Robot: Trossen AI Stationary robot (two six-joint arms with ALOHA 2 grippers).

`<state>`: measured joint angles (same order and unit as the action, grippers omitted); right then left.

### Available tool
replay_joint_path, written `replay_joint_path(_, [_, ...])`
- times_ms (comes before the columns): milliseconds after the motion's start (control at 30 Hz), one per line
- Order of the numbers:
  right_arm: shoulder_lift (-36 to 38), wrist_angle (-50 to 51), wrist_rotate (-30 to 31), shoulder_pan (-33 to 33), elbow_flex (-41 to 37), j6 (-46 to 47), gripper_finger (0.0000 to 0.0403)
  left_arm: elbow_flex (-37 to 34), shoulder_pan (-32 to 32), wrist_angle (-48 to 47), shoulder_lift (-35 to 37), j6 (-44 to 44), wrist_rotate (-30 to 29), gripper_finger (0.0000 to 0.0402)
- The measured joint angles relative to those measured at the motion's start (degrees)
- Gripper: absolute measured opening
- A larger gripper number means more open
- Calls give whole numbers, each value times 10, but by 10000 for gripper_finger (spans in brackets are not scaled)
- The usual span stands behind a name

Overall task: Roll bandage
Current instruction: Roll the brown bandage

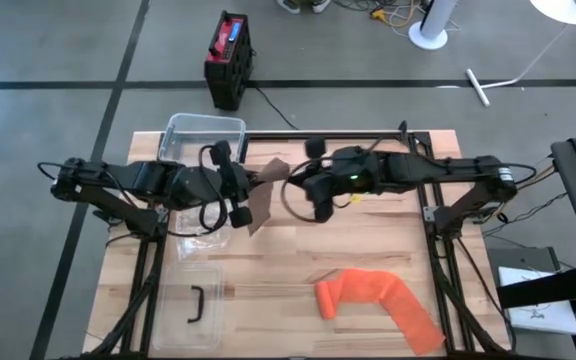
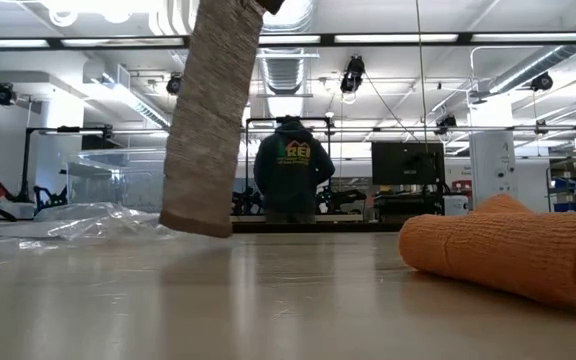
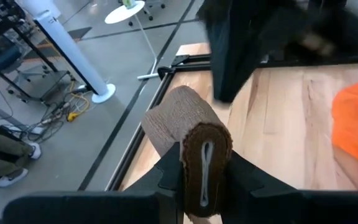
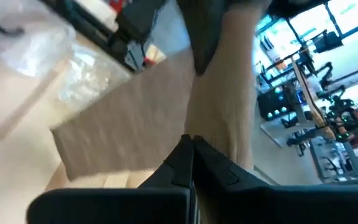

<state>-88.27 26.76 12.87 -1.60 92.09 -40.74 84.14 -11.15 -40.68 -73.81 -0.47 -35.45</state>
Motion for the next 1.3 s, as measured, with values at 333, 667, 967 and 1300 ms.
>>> replay_joint_path(333, [84, -21, -110, 1, -29, 126, 112, -152, -37, 214, 74, 101, 4, 52])
replay_joint_path(667, [34, -217, -145, 1, -83, 130, 221, -333, -47, 484, 154, 262, 80, 52])
replay_joint_path(967, [10, -236, -181, 11, -83, 224, 188, -368, -52, 521, 198, 340, 143, 52])
replay_joint_path(1300, [7, -230, -244, 25, -82, 281, 139, -370, -53, 544, 179, 378, 150, 52])
